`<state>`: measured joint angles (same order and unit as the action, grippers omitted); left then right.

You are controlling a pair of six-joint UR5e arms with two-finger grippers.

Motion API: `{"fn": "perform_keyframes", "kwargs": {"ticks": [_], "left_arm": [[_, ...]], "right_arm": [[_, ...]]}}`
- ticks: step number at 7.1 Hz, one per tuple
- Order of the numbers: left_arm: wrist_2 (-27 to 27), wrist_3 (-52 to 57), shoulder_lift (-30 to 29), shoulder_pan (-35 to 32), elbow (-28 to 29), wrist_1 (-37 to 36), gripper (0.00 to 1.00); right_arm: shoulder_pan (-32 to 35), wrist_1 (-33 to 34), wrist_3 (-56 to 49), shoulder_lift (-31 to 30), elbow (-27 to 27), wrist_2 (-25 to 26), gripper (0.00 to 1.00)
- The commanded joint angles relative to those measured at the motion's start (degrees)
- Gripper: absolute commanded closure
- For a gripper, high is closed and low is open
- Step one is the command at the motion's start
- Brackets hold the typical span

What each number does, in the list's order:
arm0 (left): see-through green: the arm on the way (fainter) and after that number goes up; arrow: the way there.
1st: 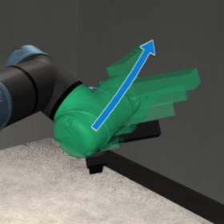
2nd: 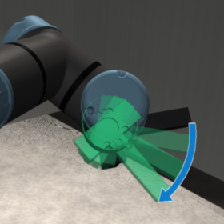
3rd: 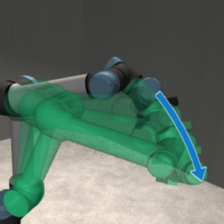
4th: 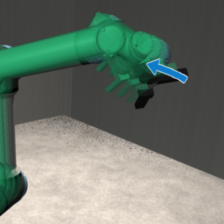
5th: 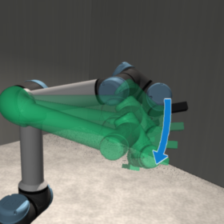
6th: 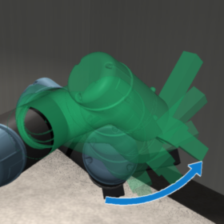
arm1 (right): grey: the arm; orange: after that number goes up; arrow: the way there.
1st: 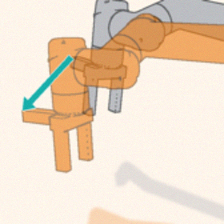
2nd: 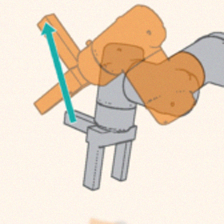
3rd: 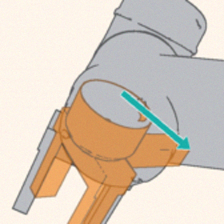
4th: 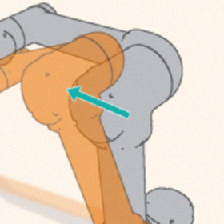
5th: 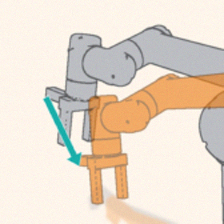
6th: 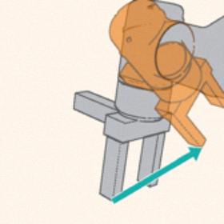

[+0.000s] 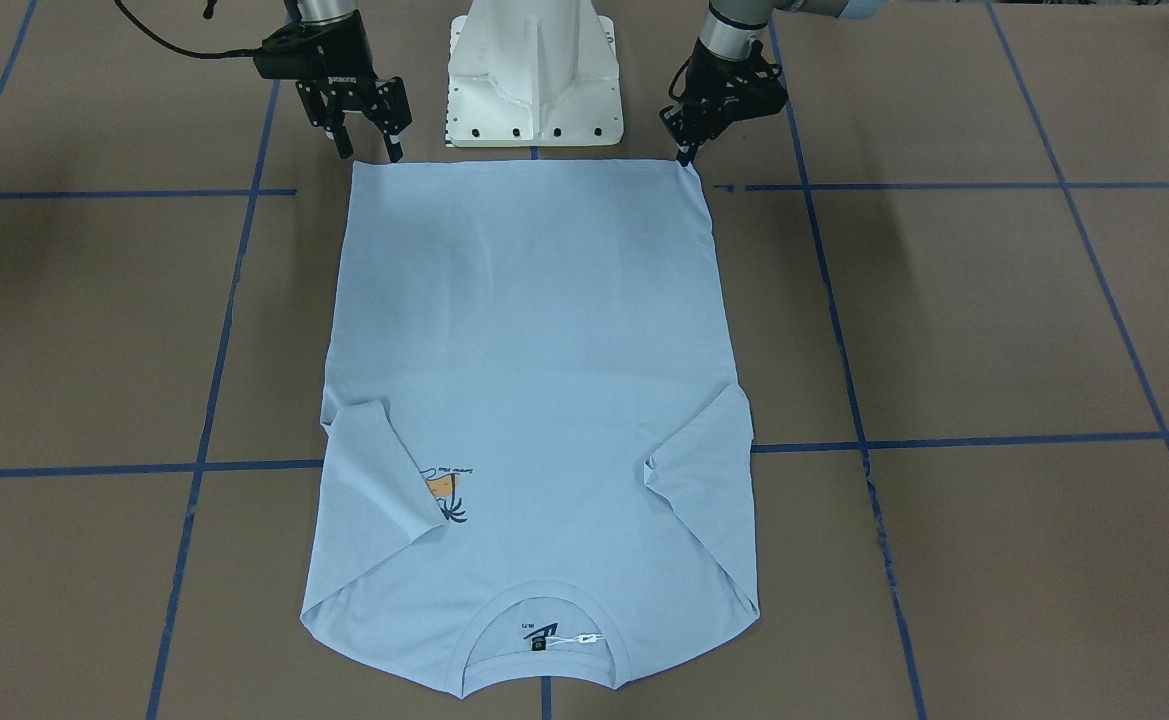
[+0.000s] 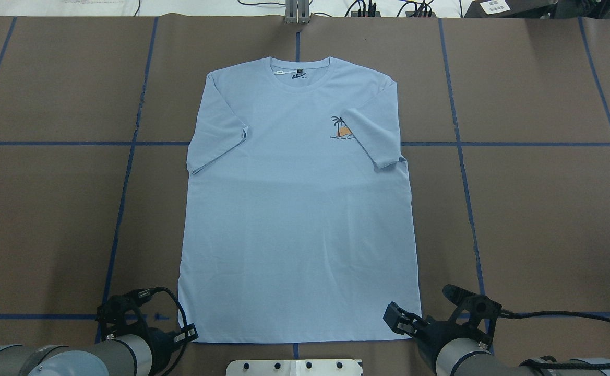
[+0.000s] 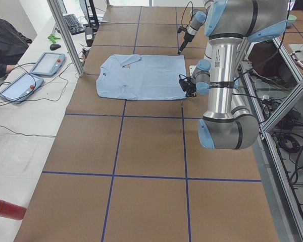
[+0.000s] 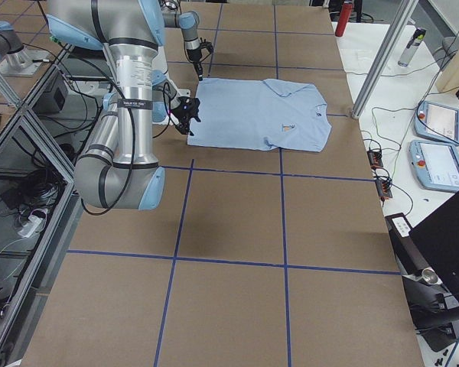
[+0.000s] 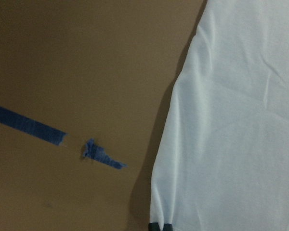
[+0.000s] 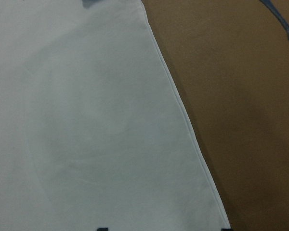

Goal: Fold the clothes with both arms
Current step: 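Grasp the hem corners with both grippers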

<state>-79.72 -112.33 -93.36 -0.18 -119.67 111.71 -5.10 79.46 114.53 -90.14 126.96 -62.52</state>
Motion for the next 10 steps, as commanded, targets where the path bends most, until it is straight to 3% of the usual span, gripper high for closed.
{"fn": "perform_keyframes", "kwargs": {"ticks": [1, 5, 7, 10], "left_arm": [[-0.1, 0.2, -0.4, 0.0, 0.0, 0.0, 1.00], [-0.1, 0.4, -0.5, 0.0, -0.1, 0.1, 1.00], [-0.1, 0.4, -0.5, 0.0, -0.2, 0.3, 1.00], [-0.1, 0.4, -0.5, 0.0, -0.3, 0.3, 1.00]], "right_arm": [[-1.2, 3.9, 0.7, 0.0, -0.5, 0.9, 0.18], [-1.8, 3.9, 1.0, 1.1, -2.8, 3.0, 0.34], [-1.9, 3.9, 1.7, 1.3, -3.8, 3.0, 0.47], [-2.1, 3.9, 1.7, 1.5, -4.5, 3.0, 0.52]]}}
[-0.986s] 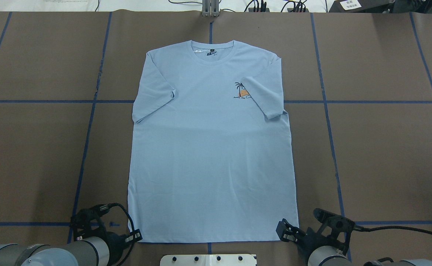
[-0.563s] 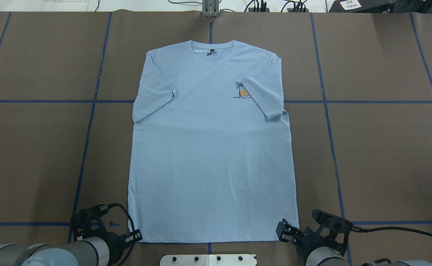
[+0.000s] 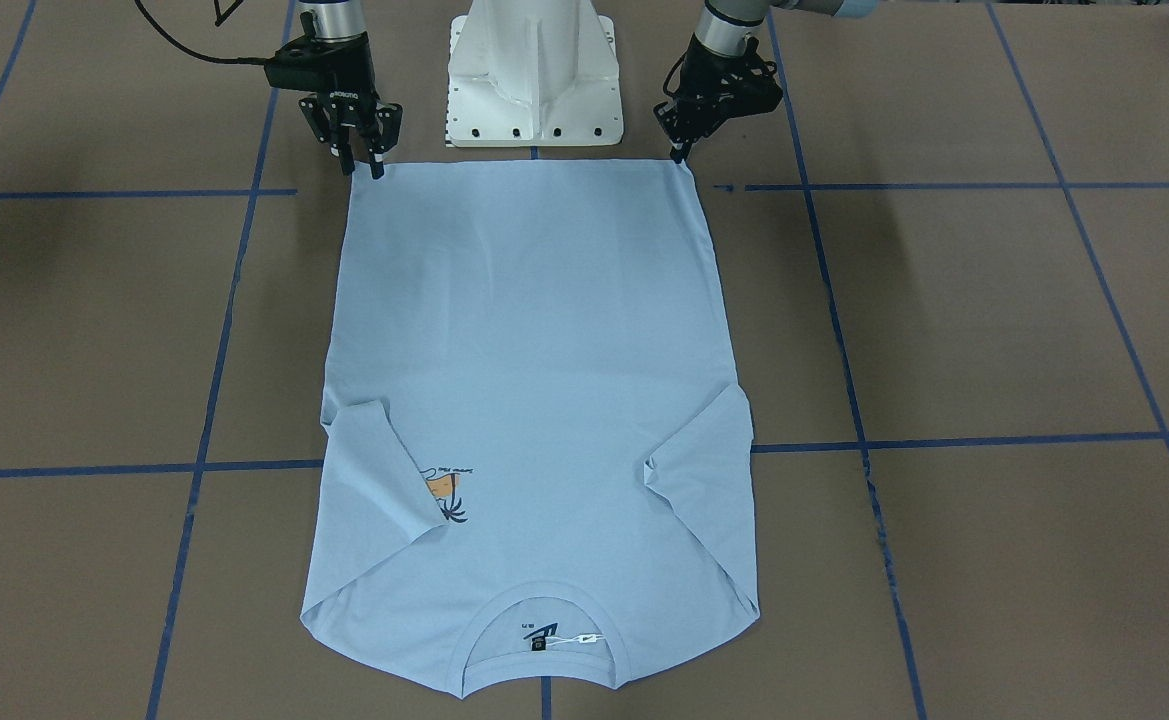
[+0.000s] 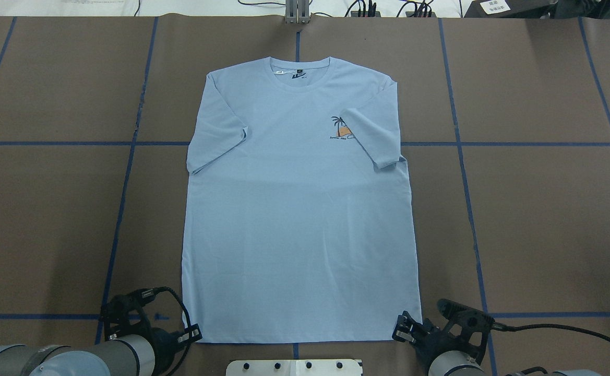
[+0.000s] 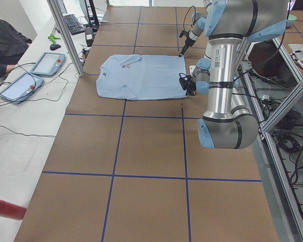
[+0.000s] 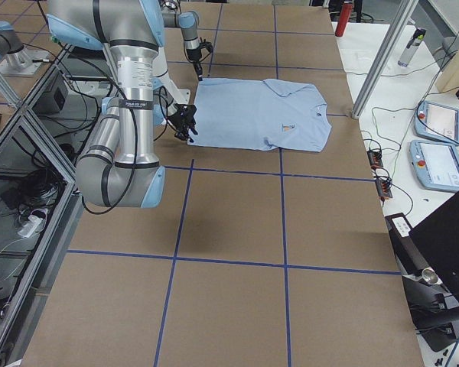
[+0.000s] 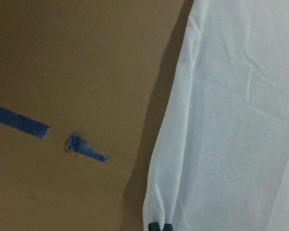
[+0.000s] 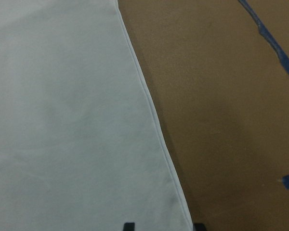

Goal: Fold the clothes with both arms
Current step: 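Grasp the hem corners with both grippers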

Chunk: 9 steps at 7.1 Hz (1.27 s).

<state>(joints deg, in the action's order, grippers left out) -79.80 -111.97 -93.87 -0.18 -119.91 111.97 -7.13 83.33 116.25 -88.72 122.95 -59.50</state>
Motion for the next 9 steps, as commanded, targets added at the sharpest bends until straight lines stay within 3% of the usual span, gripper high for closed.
{"fn": "perform_keyframes", "kwargs": {"ticks": [1, 2, 3, 5, 6, 9], "left_arm": [[0.0, 0.0, 0.0, 0.0, -0.1, 0.0, 1.00], [0.0, 0.0, 0.0, 0.0, -0.1, 0.0, 1.00], [0.0, 0.0, 0.0, 0.0, -0.1, 0.0, 1.00], [0.0, 0.0, 0.0, 0.0, -0.1, 0.0, 1.00], [0.0, 0.0, 0.0, 0.0, -0.1, 0.0, 1.00], [0.0, 0.1, 0.0, 0.0, -0.1, 0.1, 1.00]], "right_arm": [[-0.1, 0.0, 0.0, 0.1, -0.5, 0.0, 0.59], [-0.1, 0.0, 0.0, 0.0, -0.5, 0.0, 0.68], [-0.2, 0.0, 0.0, 0.0, -0.5, -0.1, 0.61], [0.1, 0.2, -0.4, 0.0, 0.1, -0.2, 0.32], [0.4, 0.3, -0.7, -0.2, 0.2, -0.3, 0.26], [-0.5, 3.9, -0.1, 0.0, -0.3, 0.0, 0.24]]}}
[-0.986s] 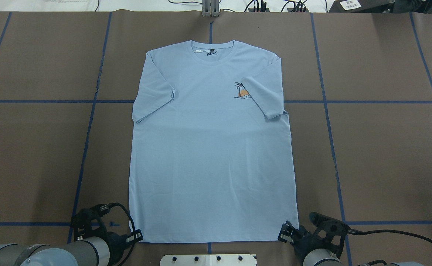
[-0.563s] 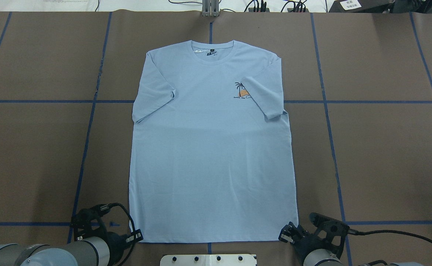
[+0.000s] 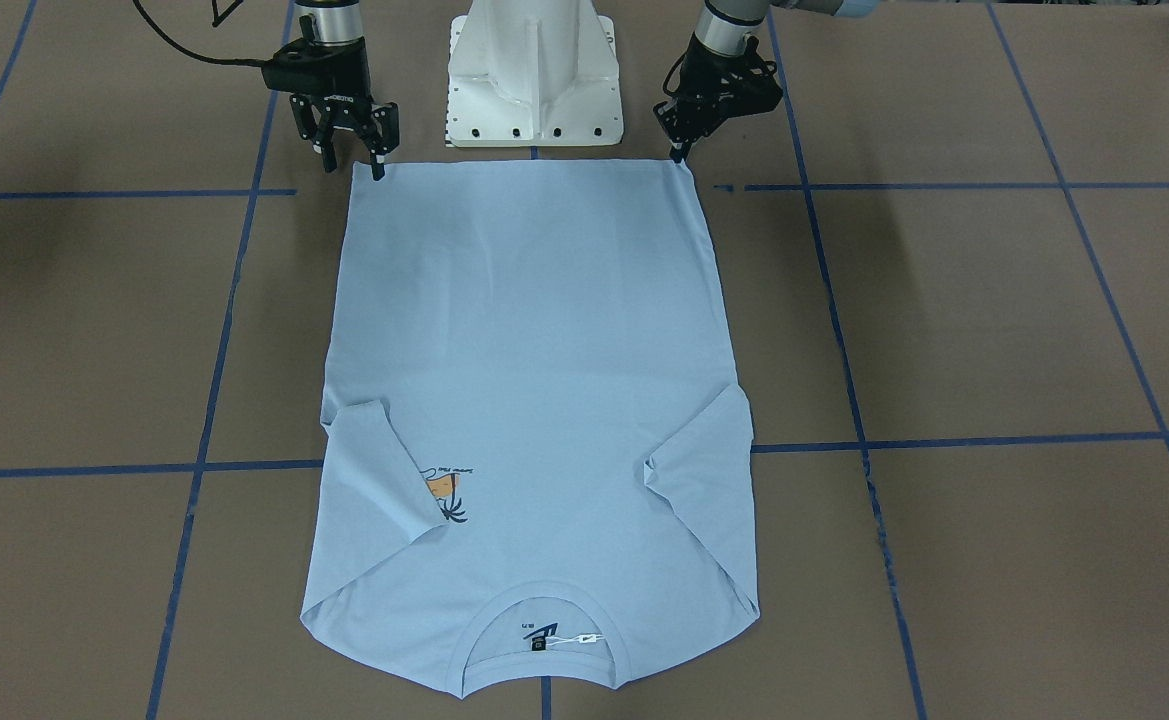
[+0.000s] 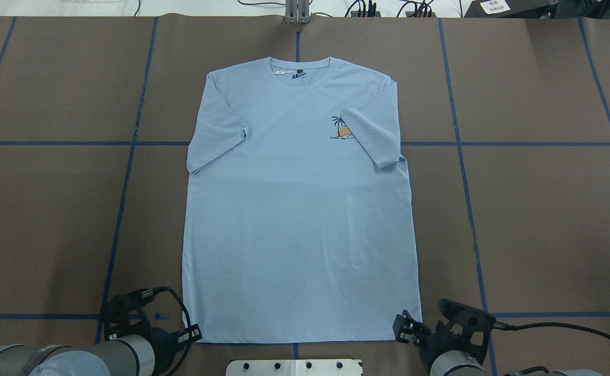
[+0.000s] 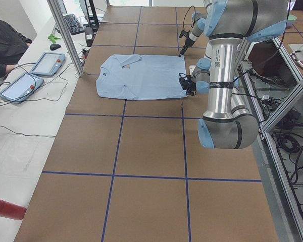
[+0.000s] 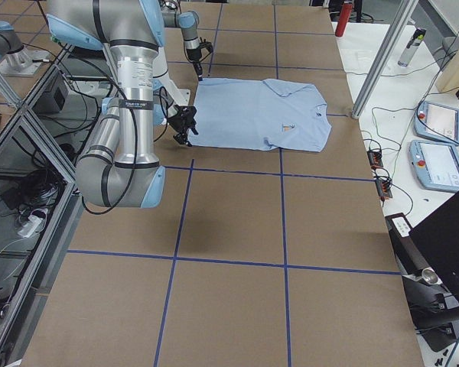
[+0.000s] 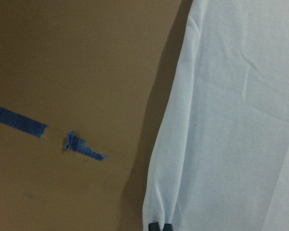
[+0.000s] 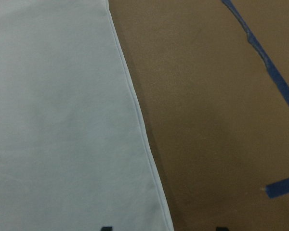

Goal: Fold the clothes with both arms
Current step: 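Grasp the hem corners with both grippers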

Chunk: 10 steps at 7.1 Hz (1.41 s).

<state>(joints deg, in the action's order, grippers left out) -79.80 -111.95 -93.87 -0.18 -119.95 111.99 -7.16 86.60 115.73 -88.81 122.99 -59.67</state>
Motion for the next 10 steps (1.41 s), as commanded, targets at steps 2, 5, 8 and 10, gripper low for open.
{"fn": "perform_keyframes", "kwargs": {"ticks": [2, 5, 8, 10], "left_arm": [[-0.1, 0.1, 0.0, 0.1, 0.0, 0.2, 1.00], [-0.1, 0.1, -0.4, 0.1, 0.1, 0.2, 1.00], [-0.1, 0.1, -0.5, 0.1, 0.1, 0.1, 1.00], [-0.1, 0.1, -0.5, 0.1, 0.1, 0.2, 1.00]], "right_arm": [[-0.6, 0.6, 0.7, 0.0, -0.5, 0.3, 0.33], [-0.8, 0.6, 0.6, 0.0, -0.6, 0.3, 0.42], [-1.4, 0.5, 0.7, 0.1, -0.6, 0.3, 0.47], [-2.0, 0.5, 0.7, 0.1, -0.6, 0.3, 0.49]]}}
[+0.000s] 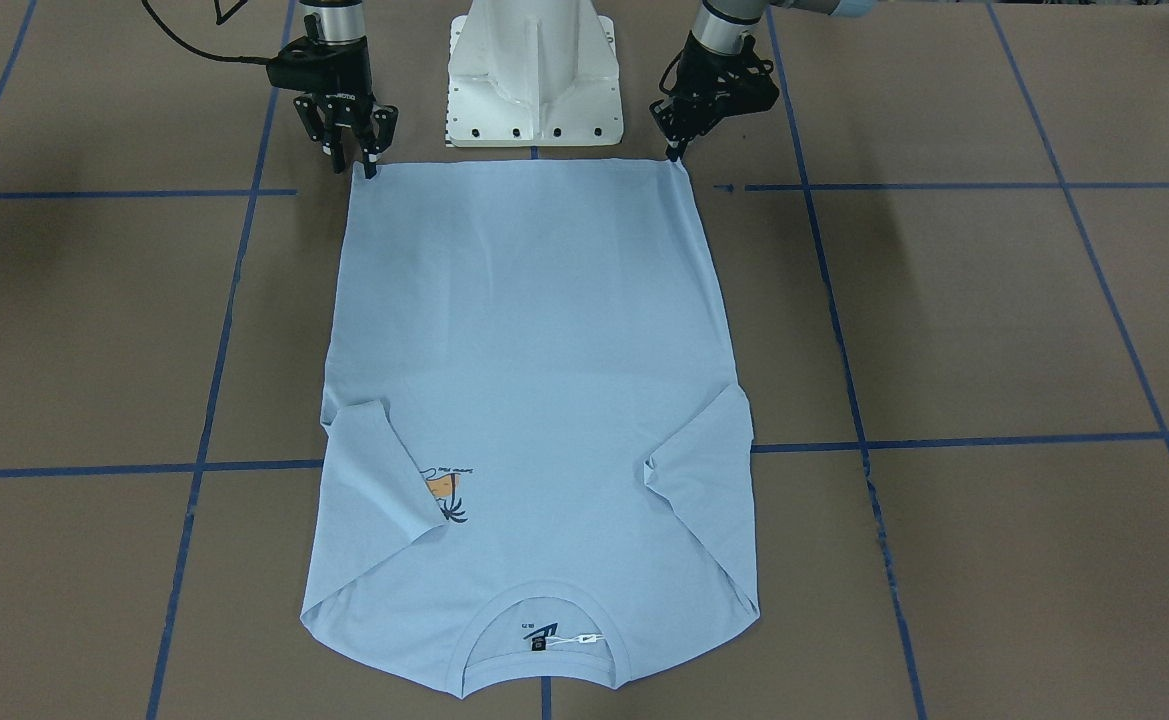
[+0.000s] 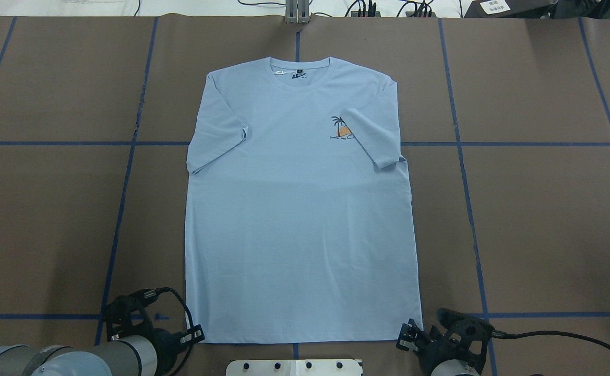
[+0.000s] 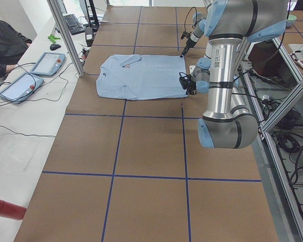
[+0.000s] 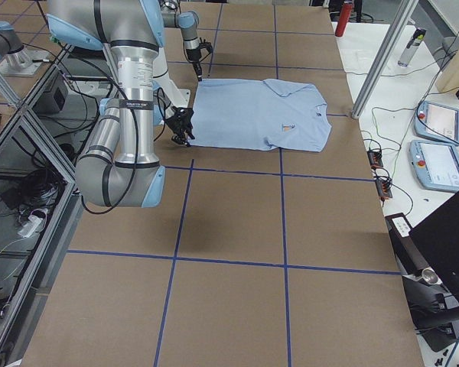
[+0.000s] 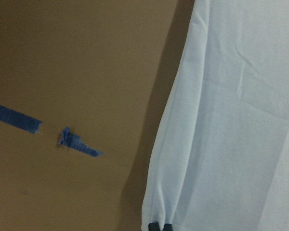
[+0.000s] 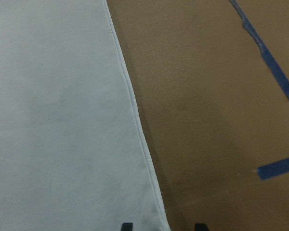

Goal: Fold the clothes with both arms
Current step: 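Grasp the hem corners with both grippers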

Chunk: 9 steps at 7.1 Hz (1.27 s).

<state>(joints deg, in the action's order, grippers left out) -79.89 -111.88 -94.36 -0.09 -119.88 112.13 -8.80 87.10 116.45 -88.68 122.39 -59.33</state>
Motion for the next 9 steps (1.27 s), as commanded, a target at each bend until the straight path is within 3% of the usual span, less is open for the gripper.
{"fn": "perform_keyframes", "kwargs": {"ticks": [1, 2, 6, 7, 8, 9], "left_arm": [[0.0, 0.0, -0.1, 0.0, 0.0, 0.0, 1.00], [0.0, 0.0, -0.1, 0.0, 0.0, 0.0, 1.00], [0.2, 0.0, -0.2, 0.0, -0.1, -0.1, 1.00], [-0.2, 0.3, -0.1, -0.3, -2.5, -0.7, 1.00], [-0.9, 5.0, 0.8, -1.0, -10.7, -5.2, 1.00], [-4.8, 6.8, -0.1, -1.1, -18.6, -13.9, 1.00]], "right_arm": [[-0.3, 0.0, 0.4, 0.0, 0.0, 0.0, 0.56], [-0.3, -0.1, 1.1, 0.0, 0.0, 0.0, 0.97], [-0.2, 0.1, 0.7, 0.0, 0.9, 1.2, 1.00], [0.4, 0.4, 0.3, -0.2, 3.9, 1.1, 1.00], [0.6, 0.9, -0.4, -0.8, 8.0, 0.8, 1.00], [0.4, 6.6, -2.2, -0.4, 13.3, 0.2, 1.00]]}}
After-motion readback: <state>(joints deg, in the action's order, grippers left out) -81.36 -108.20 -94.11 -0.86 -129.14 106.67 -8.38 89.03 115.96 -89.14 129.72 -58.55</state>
